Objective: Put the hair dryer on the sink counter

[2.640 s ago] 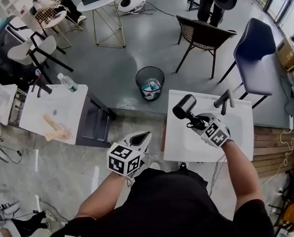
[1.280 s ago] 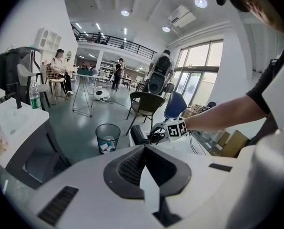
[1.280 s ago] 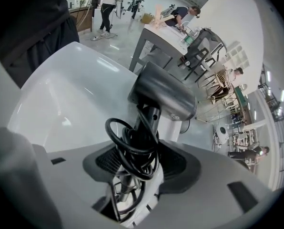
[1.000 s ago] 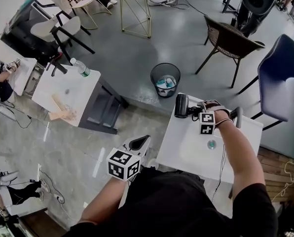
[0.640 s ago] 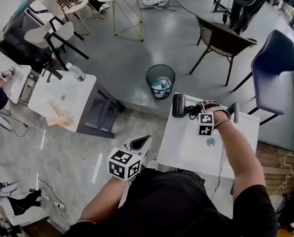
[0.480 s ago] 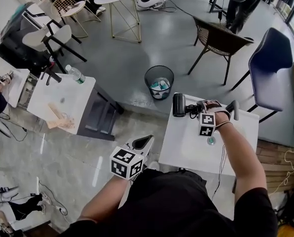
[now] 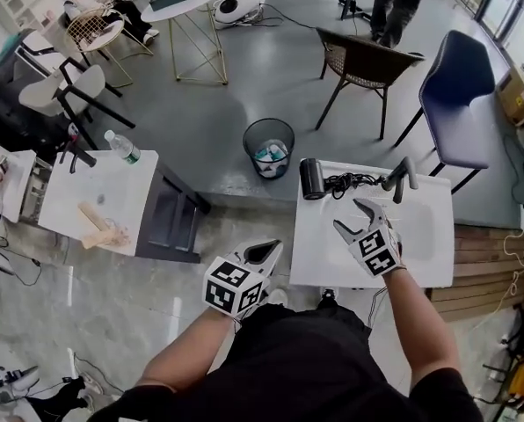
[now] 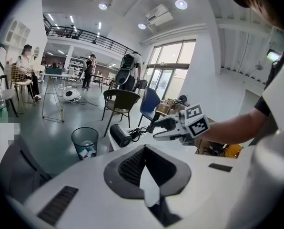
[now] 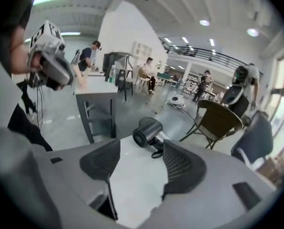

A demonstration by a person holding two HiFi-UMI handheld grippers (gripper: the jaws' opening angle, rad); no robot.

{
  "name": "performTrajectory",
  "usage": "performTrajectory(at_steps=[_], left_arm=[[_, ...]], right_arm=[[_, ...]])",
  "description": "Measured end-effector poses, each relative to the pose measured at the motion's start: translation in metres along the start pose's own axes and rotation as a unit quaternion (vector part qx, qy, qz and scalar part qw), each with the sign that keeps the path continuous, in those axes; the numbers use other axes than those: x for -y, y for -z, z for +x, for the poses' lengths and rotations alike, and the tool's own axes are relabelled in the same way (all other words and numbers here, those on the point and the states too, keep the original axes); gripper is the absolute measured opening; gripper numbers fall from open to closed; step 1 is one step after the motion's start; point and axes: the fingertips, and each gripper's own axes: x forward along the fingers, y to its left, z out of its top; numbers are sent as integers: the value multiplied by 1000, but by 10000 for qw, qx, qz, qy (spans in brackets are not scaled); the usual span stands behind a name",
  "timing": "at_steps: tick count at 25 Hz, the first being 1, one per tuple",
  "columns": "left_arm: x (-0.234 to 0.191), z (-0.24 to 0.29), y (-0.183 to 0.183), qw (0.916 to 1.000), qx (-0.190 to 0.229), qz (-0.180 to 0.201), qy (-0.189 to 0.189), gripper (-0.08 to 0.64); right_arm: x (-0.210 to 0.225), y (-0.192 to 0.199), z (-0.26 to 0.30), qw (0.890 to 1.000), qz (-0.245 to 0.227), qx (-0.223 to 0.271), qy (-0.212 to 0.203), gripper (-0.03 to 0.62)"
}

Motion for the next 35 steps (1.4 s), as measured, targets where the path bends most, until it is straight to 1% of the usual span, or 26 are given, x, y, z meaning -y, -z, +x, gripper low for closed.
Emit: performTrajectory(at_steps=[1, 2, 3, 4, 5, 6, 7, 8, 10, 11, 12, 13, 14, 17, 22, 23, 27, 32, 35], left_arm=[[3, 0, 0, 10000, 1, 52, 75, 2], [6, -1, 0, 9998, 6, 98, 149, 3], [10, -2, 0, 9997, 13, 139, 221, 2], [14, -3, 0, 9994, 20, 181, 293, 2], [18, -3, 0, 9991, 21, 229, 367, 2], [23, -2, 1, 9986, 12, 284, 440, 2], [28, -2, 1, 9981, -6, 341, 510, 2], [34, -1, 2, 9976, -25, 392, 573, 2], [45, -2, 3, 9966, -39, 461, 676, 2], [50, -3, 3, 9963, -32, 484, 711, 2], [55, -4, 4, 9960, -21, 505, 733, 2], [59, -4, 5, 9959, -9, 525, 742, 2], [64, -5, 5, 9958, 5, 542, 741, 2], [77, -6, 6, 9960, 61, 550, 699, 2], [108, -8, 13, 9973, 183, 489, 523, 2], [116, -8, 16, 9976, 206, 457, 481, 2], [154, -5, 32, 9983, 249, 430, 302, 2], [198, -15, 59, 9991, 240, 338, 57, 2], [224, -21, 77, 9994, 246, 260, -45, 2]], right_arm=[[-10, -1, -14, 9989, 408, 214, 9, 272], [-18, -3, -29, 9955, 836, 439, 34, 270], [-25, -5, -44, 9894, 1290, 668, 79, 268], [-31, -5, -60, 9803, 1756, 890, 138, 246], [-35, -5, -75, 9689, 2207, 1098, 194, 175], [-39, -4, -88, 9560, 2623, 1296, 234, 120], [-42, -3, -101, 9422, 2994, 1487, 247, 87], [-44, -3, -113, 9280, 3317, 1684, 228, 39], [-49, -6, -135, 8998, 3824, 2095, 109, 12], [-51, -9, -144, 8878, 4002, 2272, 36, 5], [-53, -12, -152, 8799, 4106, 2392, -15, 3], [-56, -14, -159, 8777, 4120, 2448, -32, 3], [-58, -15, -164, 8808, 4051, 2450, -24, 2], [-66, -12, -176, 8983, 3711, 2354, 0, 2], [-81, 4, -199, 9200, 3244, 2200, -50, 3], [-85, 10, -204, 9214, 3222, 2169, -100, 3], [-97, 41, -235, 9186, 3307, 2135, -359, 3], [-117, 70, -271, 9197, 3237, 2130, -631, 3], [-128, 85, -285, 9185, 3238, 2127, -793, 2]])
